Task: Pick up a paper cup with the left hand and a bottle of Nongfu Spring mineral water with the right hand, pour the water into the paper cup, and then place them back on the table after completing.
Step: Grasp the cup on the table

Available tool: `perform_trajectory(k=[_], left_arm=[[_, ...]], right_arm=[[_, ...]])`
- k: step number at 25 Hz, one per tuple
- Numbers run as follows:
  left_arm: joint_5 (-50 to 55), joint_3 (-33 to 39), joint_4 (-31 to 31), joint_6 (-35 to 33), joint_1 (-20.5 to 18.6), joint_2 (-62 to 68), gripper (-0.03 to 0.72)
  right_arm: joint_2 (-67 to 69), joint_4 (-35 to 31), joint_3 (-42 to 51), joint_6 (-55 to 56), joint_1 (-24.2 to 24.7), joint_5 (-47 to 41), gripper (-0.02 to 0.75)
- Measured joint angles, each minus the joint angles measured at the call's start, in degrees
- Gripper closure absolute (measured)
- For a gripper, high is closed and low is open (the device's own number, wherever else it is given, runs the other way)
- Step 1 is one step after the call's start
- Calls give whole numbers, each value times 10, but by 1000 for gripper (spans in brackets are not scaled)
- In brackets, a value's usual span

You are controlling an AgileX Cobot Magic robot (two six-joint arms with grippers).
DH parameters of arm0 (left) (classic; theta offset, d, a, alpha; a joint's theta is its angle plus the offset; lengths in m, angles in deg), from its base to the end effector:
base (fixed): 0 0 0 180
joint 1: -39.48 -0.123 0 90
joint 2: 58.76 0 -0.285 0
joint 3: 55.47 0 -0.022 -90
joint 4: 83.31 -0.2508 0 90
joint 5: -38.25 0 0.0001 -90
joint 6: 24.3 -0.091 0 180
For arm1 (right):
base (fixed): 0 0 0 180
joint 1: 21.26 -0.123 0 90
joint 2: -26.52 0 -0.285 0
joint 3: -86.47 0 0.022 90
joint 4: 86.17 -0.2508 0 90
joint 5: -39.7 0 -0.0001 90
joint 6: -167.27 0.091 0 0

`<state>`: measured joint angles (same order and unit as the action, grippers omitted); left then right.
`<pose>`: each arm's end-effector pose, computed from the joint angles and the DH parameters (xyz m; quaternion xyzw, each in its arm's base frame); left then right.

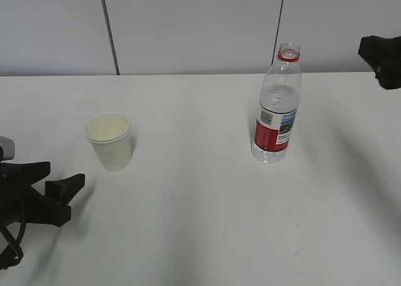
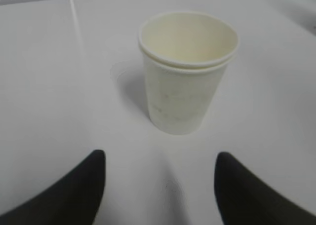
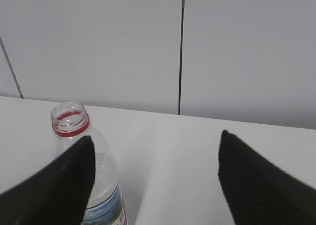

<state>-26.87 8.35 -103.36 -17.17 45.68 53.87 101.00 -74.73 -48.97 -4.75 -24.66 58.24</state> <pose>0.2225 -0.0526 0.1036 0.1429 0.8143 -0.1530 0.5413 0.2421 0.0201 0.2779 -0.0623 0.7681 0.0272 0.6367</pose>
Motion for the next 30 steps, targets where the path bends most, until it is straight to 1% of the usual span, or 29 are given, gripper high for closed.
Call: perform_trajectory(k=[3,6,10,13,16,21,26,30], left_arm=[[-2,-11,-9,0,0,21,151],[-4,-33,-15,0,0,41,122],[-4,-76,-25,0,0,70,114],[-4,-112,-47,0,1,95,114],[-4,-142,-48,0,11,115,114],[-4,-194,-47,0,40,149,113],[-4,-239,-8,0,60,185,113],[-4,-263,4,0,67,208,113]], right_arm=[[0,0,0,0,0,11,165],[0,0,0,0,0,14,165],[0,0,0,0,0,15,165],[0,1,0,0,0,19,165],[0,1,0,0,0,26,165],[0,1,0,0,0,46,165],[0,1,0,0,0,47,165],[0,1,0,0,0,47,165]])
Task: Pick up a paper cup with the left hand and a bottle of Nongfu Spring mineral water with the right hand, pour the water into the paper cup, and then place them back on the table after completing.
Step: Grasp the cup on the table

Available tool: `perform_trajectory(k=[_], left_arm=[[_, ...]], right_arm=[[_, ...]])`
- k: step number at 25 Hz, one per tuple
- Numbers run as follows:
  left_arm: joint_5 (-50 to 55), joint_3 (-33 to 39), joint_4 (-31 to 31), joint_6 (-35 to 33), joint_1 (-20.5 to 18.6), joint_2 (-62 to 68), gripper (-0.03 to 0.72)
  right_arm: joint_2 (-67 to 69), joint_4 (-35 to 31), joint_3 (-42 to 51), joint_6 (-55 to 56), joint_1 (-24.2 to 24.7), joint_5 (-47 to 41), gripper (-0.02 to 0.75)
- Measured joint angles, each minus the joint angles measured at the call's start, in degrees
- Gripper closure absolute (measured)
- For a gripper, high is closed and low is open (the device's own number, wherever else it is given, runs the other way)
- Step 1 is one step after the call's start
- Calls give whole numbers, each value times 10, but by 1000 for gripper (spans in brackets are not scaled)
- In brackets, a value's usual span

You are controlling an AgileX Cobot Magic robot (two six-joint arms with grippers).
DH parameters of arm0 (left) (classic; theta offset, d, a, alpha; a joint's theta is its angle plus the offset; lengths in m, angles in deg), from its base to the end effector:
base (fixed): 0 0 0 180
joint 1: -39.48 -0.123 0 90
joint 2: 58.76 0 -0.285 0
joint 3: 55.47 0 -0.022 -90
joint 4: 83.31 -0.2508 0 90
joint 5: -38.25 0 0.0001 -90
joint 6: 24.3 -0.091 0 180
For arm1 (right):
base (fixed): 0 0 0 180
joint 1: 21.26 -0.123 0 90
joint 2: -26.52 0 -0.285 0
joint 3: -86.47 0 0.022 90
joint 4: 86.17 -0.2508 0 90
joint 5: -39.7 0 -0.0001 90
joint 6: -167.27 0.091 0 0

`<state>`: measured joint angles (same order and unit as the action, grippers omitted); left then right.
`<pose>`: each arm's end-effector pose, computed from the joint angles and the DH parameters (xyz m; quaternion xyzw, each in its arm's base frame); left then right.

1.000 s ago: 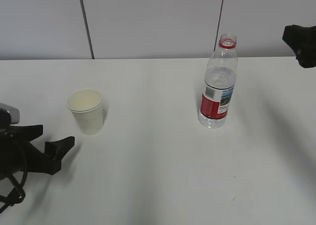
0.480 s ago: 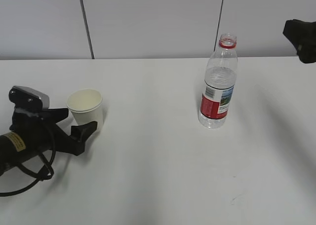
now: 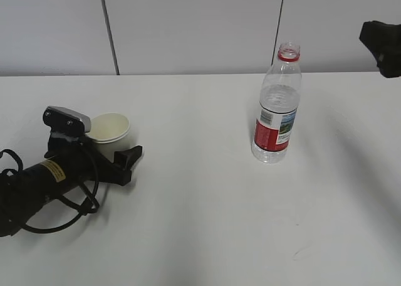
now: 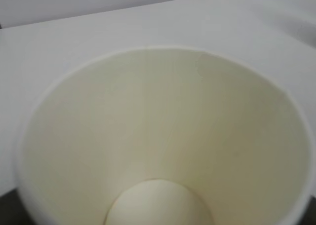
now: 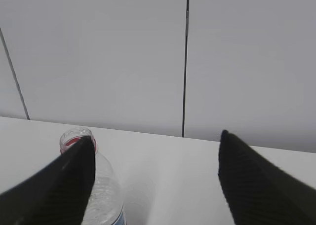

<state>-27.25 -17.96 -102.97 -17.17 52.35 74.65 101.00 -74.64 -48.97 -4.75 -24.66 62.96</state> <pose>0.3253 -0.1029 0.0608 0.1895 0.7754 -0.1831 0.5739 0.2430 0.0216 0.2852 -0.0655 0.7413 0.0339 0.6671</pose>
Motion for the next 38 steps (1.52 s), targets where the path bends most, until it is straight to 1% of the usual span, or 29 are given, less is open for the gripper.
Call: perform_trajectory(k=[2,4,9,10,18,24,29,34,38], left_arm=[[0,-3,3,0,0,4,121],[0,-4,6,0,0,4,146],[-1,-4,6,0,0,4,260],[-1,-4,6,0,0,4,268],[-3,-4,-1,0,0,4,282],[-3,-4,-6,0,0,4,284],[-3,-4,-7,0,0,4,284],[-3,-4,-7,0,0,4,284],[-3,-4,-7,0,0,4,284]], right_arm=[[0,0,0,0,0,0,165],[0,0,0,0,0,0,165],[0,0,0,0,0,0,165],[0,0,0,0,0,0,165],[3,0,0,0,0,0,165],[51,1,0,28,0,1,165],[88,44,0,42,0,38,162],[121,92,0,64,0,47,111],[146,102,0,79,0,51,92]])
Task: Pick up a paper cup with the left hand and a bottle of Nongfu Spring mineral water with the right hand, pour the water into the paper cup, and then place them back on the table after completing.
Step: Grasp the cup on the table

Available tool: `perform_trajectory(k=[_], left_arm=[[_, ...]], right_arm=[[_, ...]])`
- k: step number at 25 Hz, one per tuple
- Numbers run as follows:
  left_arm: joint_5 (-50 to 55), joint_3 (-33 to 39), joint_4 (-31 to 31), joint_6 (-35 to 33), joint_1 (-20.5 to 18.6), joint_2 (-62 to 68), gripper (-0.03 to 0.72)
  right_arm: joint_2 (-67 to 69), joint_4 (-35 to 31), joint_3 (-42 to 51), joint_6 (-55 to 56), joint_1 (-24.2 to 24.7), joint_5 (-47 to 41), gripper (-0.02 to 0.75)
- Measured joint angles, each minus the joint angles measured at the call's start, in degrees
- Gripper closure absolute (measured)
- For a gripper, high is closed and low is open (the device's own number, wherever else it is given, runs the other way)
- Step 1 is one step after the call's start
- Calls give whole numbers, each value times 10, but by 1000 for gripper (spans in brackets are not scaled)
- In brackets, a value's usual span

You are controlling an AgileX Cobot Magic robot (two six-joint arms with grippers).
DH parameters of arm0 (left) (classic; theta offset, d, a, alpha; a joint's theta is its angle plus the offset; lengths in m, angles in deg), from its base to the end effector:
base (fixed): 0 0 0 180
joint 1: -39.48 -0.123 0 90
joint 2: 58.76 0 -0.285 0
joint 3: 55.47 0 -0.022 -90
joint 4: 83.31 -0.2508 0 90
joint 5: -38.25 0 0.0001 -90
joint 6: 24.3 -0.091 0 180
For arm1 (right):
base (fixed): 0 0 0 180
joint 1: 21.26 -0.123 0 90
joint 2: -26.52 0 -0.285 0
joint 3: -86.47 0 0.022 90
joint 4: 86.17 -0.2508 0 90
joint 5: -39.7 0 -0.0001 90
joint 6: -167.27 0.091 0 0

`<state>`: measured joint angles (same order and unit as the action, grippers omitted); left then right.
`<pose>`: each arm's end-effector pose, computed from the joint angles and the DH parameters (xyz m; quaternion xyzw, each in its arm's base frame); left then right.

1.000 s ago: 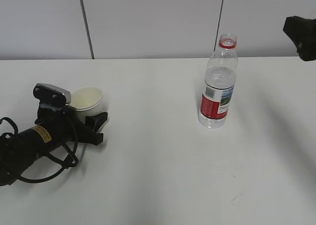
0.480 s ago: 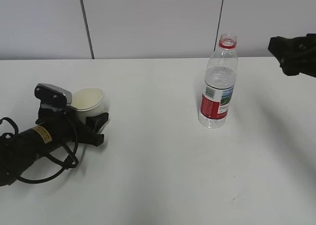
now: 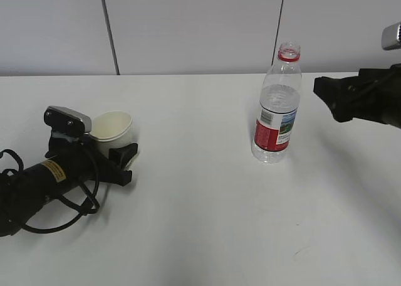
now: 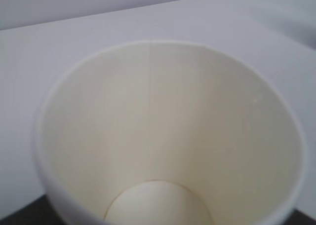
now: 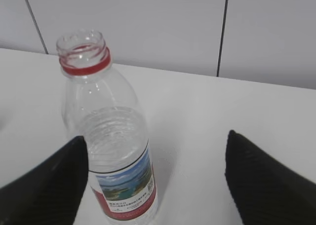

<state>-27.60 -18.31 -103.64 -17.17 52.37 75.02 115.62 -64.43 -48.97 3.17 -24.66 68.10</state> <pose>0.3261 -0.1042 0.0600 0.1943 0.7726 -0.1867 0.5749 0.2764 0.0324 0.2245 -0.1002 0.7961 0.0709 0.5926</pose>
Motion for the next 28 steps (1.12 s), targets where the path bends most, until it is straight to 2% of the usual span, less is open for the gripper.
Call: perform_trajectory(k=[8,22,28], left_arm=[[0,0,0,0,0,0,285],[0,0,0,0,0,0,285],[-1,0,0,0,0,0,286]], right_arm=[[83,40,-1,44,0,81,89],[224,49,-7,53,0,232,88],[274,53,-38,55,0,254,88]])
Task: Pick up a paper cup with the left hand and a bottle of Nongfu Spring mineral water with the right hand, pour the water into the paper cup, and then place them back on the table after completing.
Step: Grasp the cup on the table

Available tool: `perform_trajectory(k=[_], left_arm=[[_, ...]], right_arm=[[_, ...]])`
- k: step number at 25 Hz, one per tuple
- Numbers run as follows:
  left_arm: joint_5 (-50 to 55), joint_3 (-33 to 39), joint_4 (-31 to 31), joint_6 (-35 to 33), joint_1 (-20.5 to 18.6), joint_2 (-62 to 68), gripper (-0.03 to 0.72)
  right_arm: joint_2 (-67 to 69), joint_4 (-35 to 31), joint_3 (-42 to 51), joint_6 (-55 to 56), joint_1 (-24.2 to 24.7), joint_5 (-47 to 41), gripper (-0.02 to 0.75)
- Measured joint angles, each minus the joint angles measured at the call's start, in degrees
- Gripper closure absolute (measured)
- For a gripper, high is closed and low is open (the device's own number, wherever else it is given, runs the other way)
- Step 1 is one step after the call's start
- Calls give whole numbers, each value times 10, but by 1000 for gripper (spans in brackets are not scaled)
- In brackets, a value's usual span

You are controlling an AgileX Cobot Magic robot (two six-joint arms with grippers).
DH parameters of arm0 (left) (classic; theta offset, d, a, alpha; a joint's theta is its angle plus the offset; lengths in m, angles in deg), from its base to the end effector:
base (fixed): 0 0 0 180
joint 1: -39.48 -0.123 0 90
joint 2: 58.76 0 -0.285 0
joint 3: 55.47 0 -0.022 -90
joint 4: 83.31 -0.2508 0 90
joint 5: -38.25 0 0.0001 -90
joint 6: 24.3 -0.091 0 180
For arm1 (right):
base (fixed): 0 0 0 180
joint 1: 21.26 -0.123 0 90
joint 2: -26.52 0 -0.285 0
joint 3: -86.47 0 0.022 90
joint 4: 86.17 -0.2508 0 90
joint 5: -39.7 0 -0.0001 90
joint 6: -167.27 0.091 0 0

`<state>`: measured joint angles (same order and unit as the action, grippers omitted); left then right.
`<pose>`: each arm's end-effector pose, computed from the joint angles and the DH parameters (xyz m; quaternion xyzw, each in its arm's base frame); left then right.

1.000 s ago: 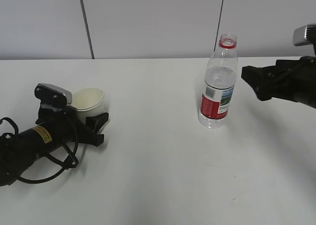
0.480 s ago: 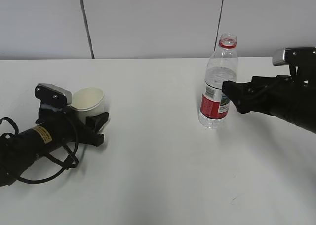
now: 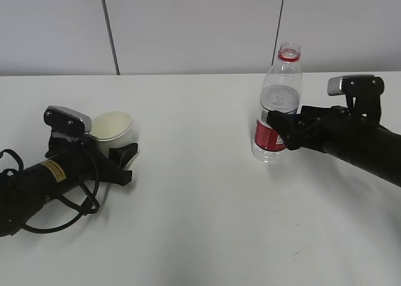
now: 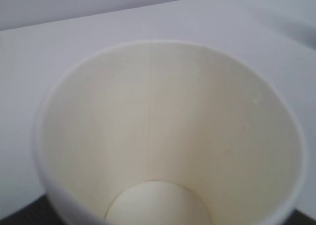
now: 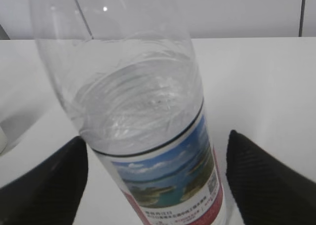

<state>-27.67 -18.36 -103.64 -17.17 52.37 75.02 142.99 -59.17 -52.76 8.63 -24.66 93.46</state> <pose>0.3264 -0.1043 0.0602 0.1943 0.7720 -0.1869 0.5757 0.3229 0.0525 0.1310 -0.1030 0.7893 0.1900 0.5747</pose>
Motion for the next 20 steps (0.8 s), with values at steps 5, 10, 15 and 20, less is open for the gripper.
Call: perform_trajectory(k=[5,10,15,20], left_arm=[[0,0,0,0,0,0,288],[0,0,0,0,0,0,290],[0,0,0,0,0,0,290],[0,0,0,0,0,0,290]], right_arm=[[32,10,-30,0,0,13,88],[64,19,-62,0,0,29,87],[99,31,-98,0,0,38,87],[129,41,-131,0,0,49,87]])
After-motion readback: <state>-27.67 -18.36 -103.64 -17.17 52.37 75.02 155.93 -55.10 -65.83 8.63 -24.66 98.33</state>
